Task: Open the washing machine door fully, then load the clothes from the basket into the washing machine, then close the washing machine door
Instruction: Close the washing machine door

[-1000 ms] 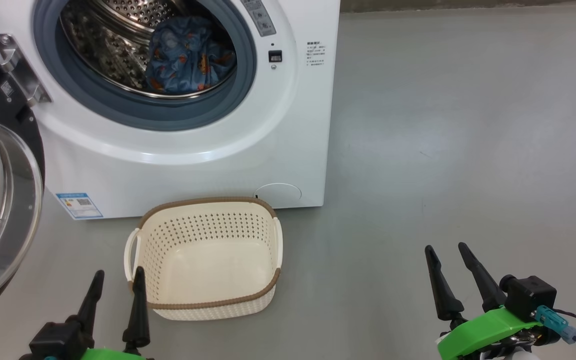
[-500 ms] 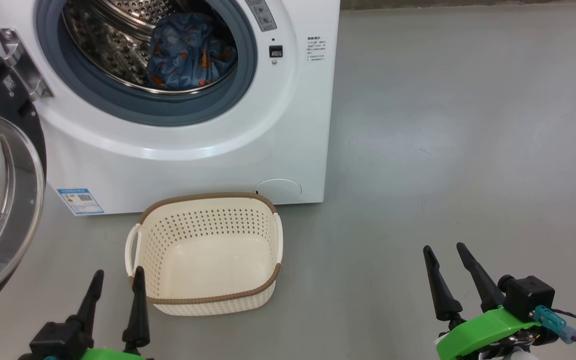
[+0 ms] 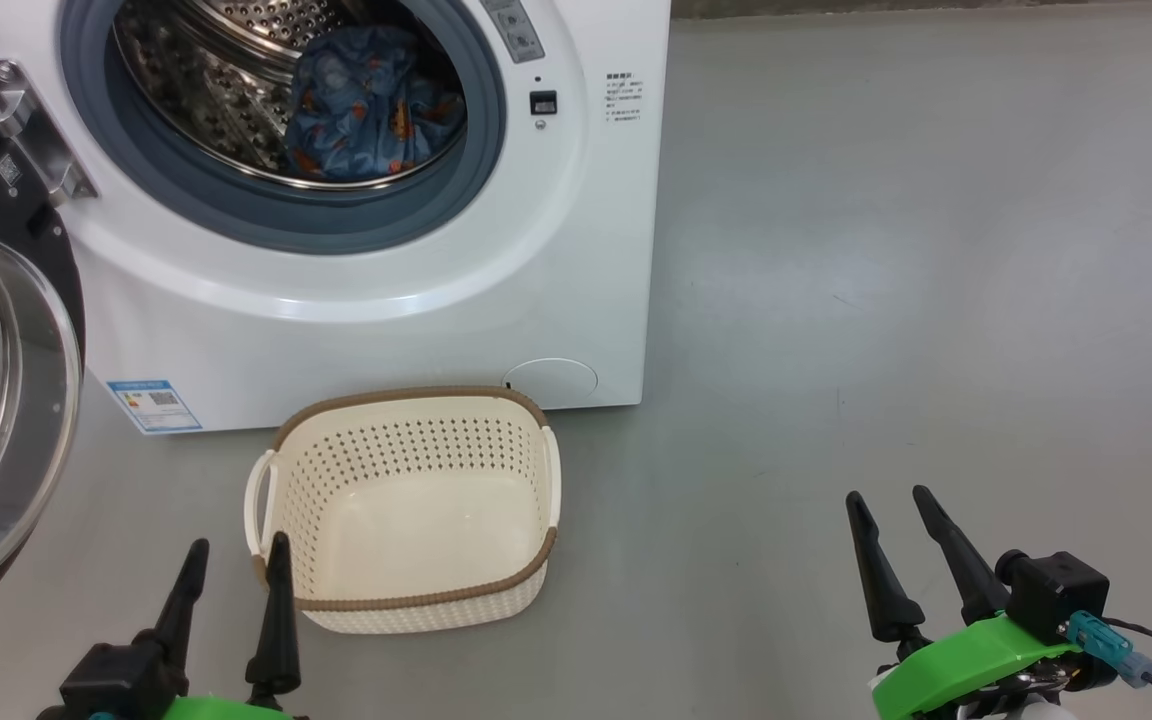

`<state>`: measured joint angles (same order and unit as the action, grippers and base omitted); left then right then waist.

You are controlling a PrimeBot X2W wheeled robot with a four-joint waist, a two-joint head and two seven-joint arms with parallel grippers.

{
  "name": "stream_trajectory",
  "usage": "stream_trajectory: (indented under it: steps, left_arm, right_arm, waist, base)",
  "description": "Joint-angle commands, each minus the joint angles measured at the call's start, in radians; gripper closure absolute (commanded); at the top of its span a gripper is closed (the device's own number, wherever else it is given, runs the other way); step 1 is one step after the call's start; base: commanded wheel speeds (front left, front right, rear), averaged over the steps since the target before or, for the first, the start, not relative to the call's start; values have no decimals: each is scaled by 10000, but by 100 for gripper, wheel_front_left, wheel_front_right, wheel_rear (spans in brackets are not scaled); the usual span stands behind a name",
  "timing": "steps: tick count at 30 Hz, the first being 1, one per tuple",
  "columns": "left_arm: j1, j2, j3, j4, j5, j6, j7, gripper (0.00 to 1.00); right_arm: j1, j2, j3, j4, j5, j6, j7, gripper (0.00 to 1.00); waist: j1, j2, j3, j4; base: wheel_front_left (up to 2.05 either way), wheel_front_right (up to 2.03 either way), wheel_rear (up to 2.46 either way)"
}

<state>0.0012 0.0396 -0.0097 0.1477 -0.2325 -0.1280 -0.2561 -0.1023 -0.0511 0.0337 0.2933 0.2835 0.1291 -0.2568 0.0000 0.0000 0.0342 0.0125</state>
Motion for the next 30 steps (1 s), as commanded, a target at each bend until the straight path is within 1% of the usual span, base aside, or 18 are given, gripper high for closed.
stream_trajectory:
  steps: [1,7,13,19,27,28,30]
  left_arm:
    - [-167,106,319,-215,60,-27,-57,0]
    - [-170,106,346,-208,-11,-27,-57,0]
    - [-163,106,362,-195,-125,-26,-57,0]
    - [-54,106,347,-204,-150,30,-57,0]
    - [171,106,393,-194,-44,71,-57,0]
    - [171,106,393,-194,-44,71,-57,0]
    - [215,106,421,-193,8,67,-57,0]
  right_arm:
    - [-131,9,272,-204,-7,16,-49,0]
    - [-105,9,378,-233,1,16,-49,0]
    - [-33,9,438,-226,-41,16,-49,0]
    - [-27,9,684,-200,-15,16,-49,0]
    - [76,9,916,-140,79,16,-49,0]
    - [76,9,916,-140,79,16,-49,0]
    - [98,9,969,-142,136,16,-49,0]
  waist:
    - [0,0,-13,12]
    - [0,0,-32,155]
    - [0,0,-102,608]
    - [0,0,-212,1415]
    - [0,0,-363,2797]
    - [0,0,-363,2797]
    - [0,0,-398,3135]
  base:
    - [0,0,0]
    - [0,0,0]
    - [0,0,0]
    - [0,0,0]
    - [0,0,0]
    - [0,0,0]
    - [0,0,0]
